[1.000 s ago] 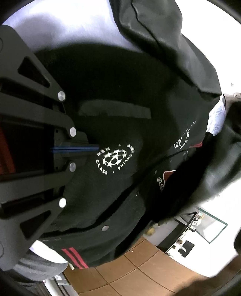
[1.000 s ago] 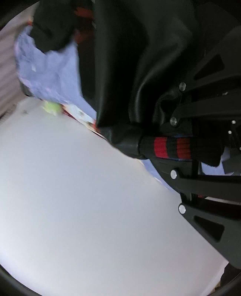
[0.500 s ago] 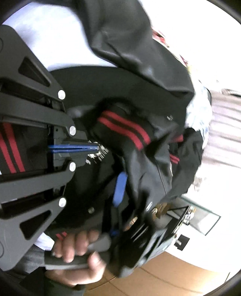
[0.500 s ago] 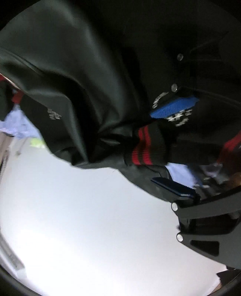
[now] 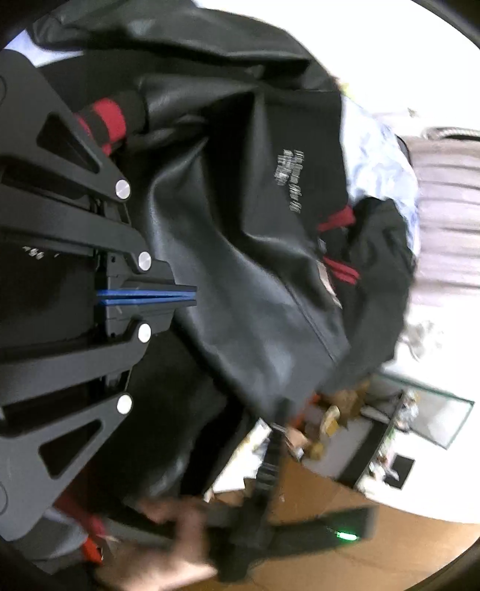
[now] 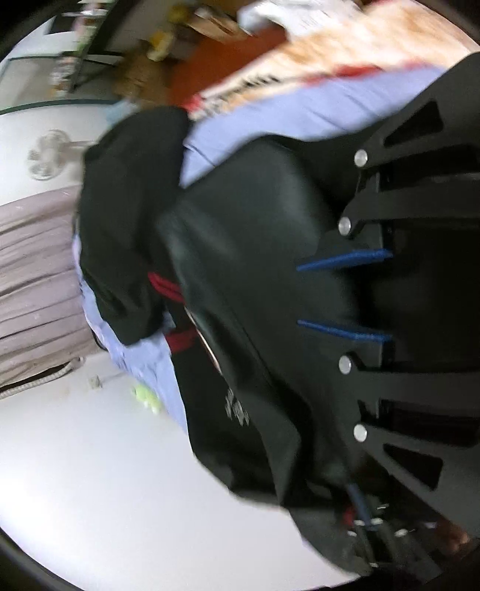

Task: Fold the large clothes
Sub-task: 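Carry the sleeve across the jacket body while the left tool pins the jacket front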

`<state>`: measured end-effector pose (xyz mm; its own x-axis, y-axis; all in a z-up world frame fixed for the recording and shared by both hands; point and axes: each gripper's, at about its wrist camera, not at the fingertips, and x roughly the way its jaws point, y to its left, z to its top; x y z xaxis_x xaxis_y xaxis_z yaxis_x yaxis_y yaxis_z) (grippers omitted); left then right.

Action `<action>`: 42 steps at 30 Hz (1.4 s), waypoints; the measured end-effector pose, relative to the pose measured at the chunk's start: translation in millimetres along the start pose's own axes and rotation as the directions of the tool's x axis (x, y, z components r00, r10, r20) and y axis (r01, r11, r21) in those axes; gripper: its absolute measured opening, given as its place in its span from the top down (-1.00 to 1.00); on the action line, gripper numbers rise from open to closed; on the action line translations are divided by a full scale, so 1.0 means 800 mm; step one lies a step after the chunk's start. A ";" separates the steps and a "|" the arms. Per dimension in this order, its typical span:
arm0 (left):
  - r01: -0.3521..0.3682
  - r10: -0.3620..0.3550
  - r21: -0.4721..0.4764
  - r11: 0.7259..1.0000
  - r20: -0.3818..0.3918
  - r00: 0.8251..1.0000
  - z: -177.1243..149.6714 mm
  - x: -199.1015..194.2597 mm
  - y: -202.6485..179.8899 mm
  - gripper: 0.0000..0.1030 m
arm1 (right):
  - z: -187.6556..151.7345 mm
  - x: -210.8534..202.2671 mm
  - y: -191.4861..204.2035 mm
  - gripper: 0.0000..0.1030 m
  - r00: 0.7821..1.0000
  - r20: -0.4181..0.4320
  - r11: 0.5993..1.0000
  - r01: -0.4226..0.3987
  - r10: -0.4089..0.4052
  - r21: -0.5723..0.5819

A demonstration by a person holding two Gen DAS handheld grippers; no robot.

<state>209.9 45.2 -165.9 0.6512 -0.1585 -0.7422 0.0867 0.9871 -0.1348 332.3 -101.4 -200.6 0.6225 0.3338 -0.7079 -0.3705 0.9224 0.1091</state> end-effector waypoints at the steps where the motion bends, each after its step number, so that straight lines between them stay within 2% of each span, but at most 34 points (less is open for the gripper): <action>1: -0.045 0.044 -0.009 0.999 -0.017 0.999 -0.007 0.016 0.008 0.98 | 0.001 0.010 -0.002 0.74 0.999 -0.012 0.999 0.047 -0.047 -0.027; 2: -0.070 0.069 -0.020 0.997 -0.029 0.997 -0.014 0.022 0.018 0.98 | 0.000 0.028 -0.010 0.79 0.992 -0.044 0.991 0.114 -0.117 -0.063; 4: -0.111 0.109 -0.056 0.992 -0.041 0.993 -0.017 0.026 0.040 0.98 | -0.017 0.044 -0.043 1.00 0.981 -0.113 0.983 0.146 -0.158 -0.108; 6: -0.173 0.170 -0.082 0.982 -0.041 0.985 -0.019 0.022 0.066 0.98 | -0.043 0.072 -0.070 1.00 0.962 -0.181 0.972 0.176 -0.203 -0.156; 10: -0.243 0.233 -0.103 0.965 -0.103 0.967 -0.037 0.038 0.109 0.97 | -0.055 0.102 -0.116 1.00 0.965 -0.251 0.996 0.088 -0.081 0.017; 11: -0.255 0.243 -0.102 0.961 -0.118 0.963 -0.041 0.045 0.115 0.97 | -0.054 0.106 -0.118 1.00 0.963 -0.259 0.996 0.082 -0.072 0.028; 14: -0.229 0.218 -0.116 0.966 -0.101 0.971 -0.038 0.039 0.120 0.98 | -0.051 0.111 -0.111 1.00 0.959 -0.268 0.995 0.100 -0.097 -0.002; 16: -0.171 0.163 -0.125 0.977 -0.073 0.984 -0.031 0.023 0.117 0.98 | -0.047 0.098 -0.110 1.00 0.964 -0.246 0.995 0.099 -0.097 -0.006; 20: -0.077 0.081 -0.137 0.988 0.018 0.997 -0.007 -0.022 0.108 0.98 | -0.033 0.059 -0.105 0.99 0.981 -0.191 0.997 0.051 -0.038 0.062; 23: 0.020 -0.012 -0.118 0.993 0.066 0.998 0.008 -0.044 0.093 0.98 | -0.022 0.024 -0.086 0.99 0.992 -0.122 1.000 0.006 -0.002 0.030; 27: 0.086 -0.079 -0.094 0.992 0.074 0.994 0.006 -0.030 0.061 0.98 | 0.017 -0.013 -0.058 0.99 0.999 -0.014 0.999 -0.043 0.044 0.014; 28: 0.076 -0.072 -0.070 0.995 0.056 0.996 0.001 -0.017 0.051 0.98 | 0.029 -0.014 -0.051 0.98 0.998 -0.001 0.998 -0.057 0.057 0.015; 32: 0.075 -0.073 -0.056 0.996 0.024 0.997 -0.017 0.014 0.047 0.98 | 0.079 0.021 -0.026 0.98 0.999 0.000 0.997 -0.050 0.050 -0.056; 34: 0.060 -0.058 -0.093 0.994 0.023 0.998 -0.027 0.031 0.064 0.98 | 0.098 0.054 -0.011 0.98 0.999 -0.028 0.996 -0.027 0.025 -0.085; 35: 0.049 -0.051 -0.138 0.989 -0.012 0.999 -0.028 0.041 0.073 0.98 | 0.104 0.071 -0.007 0.99 0.999 -0.044 0.996 -0.011 0.007 -0.091; 37: 0.066 -0.065 -0.157 0.985 0.009 0.998 -0.027 0.039 0.079 0.98 | 0.116 0.113 -0.006 0.99 0.996 -0.072 0.992 0.049 -0.057 -0.115; 39: 0.043 -0.047 -0.140 0.989 -0.020 0.999 -0.031 0.048 0.077 0.98 | 0.120 0.144 -0.009 0.99 0.987 -0.098 0.984 0.117 -0.131 -0.132; 41: 0.027 -0.033 -0.135 0.991 -0.043 0.999 -0.033 0.058 0.077 0.98 | 0.119 0.186 -0.028 1.00 0.966 -0.133 0.970 0.206 -0.223 -0.132; 42: 0.021 -0.028 -0.131 0.991 -0.050 0.998 -0.035 0.061 0.078 0.98 | 0.118 0.201 -0.039 1.00 0.963 -0.145 0.971 0.212 -0.227 -0.112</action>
<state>226.2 98.4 -228.6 0.6103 -0.1871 -0.7697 0.0007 0.9718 -0.2356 508.8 -58.2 -251.7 0.5839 0.0840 -0.8075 -0.3052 0.9444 -0.1224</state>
